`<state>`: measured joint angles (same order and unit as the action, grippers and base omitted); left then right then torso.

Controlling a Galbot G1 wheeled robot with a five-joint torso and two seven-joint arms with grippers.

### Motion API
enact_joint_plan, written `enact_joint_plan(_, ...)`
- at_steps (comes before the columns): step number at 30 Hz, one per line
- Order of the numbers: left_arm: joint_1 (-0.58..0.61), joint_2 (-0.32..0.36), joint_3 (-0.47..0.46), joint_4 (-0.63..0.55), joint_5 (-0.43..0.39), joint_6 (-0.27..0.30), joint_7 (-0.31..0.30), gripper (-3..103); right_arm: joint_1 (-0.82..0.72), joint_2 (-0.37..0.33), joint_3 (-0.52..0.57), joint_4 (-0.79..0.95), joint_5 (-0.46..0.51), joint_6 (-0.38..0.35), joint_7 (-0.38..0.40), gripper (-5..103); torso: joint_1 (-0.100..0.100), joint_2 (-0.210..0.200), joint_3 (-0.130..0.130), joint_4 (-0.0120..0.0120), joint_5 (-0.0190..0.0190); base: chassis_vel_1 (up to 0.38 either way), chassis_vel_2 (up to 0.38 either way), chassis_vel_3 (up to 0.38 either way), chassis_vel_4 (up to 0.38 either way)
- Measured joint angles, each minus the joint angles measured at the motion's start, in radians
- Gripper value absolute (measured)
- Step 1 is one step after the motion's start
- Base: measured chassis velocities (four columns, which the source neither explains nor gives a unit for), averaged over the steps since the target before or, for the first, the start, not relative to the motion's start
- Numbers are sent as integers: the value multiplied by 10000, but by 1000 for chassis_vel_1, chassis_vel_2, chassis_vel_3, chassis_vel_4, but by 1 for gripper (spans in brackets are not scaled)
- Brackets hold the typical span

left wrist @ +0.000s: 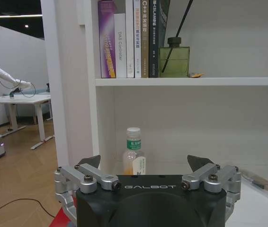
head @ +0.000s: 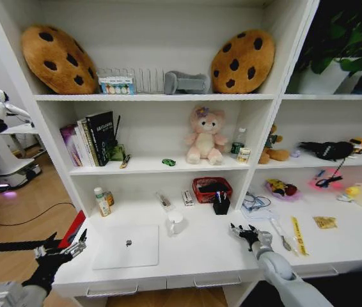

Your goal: Organize the objects on the table.

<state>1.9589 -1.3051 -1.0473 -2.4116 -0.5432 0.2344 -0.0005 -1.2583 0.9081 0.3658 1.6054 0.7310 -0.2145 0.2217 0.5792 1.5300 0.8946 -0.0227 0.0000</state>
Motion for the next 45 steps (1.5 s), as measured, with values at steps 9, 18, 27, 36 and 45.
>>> enact_joint_plan(9, 0, 0, 0, 0, 0, 0, 0, 100, -18, -101, -101, -1, 159, -374, 250, 63, 0, 0, 0, -1, -1, 0, 0, 0, 0)
enact_joint_plan(18, 0, 0, 0, 1, 0, 0, 0, 100, 164, -145, -211, -86, 559, -649, 344, 30, -1, 3, -2, 1, -6, 0, 0, 0, 0)
enact_joint_plan(27, 0, 0, 0, 0, 0, 0, 0, 100, 136, -184, -56, 384, 770, -613, 483, 12, 0, 0, 2, 0, 11, 0, 0, 0, 0)
enact_joint_plan(36, 0, 0, 0, 0, 0, -1, 0, 100, 1558, -471, -148, 675, -617, 2012, -1383, 12, 0, 0, 1, 6, -2, 0, 0, 0, 0)
enact_joint_plan(45, 0, 0, -1, 1, 0, 0, -1, 100, 3694, 387, -1159, -1822, -2369, 4036, -1407, 12, 0, 0, 1, 1, -1, 0, 0, 0, 0)
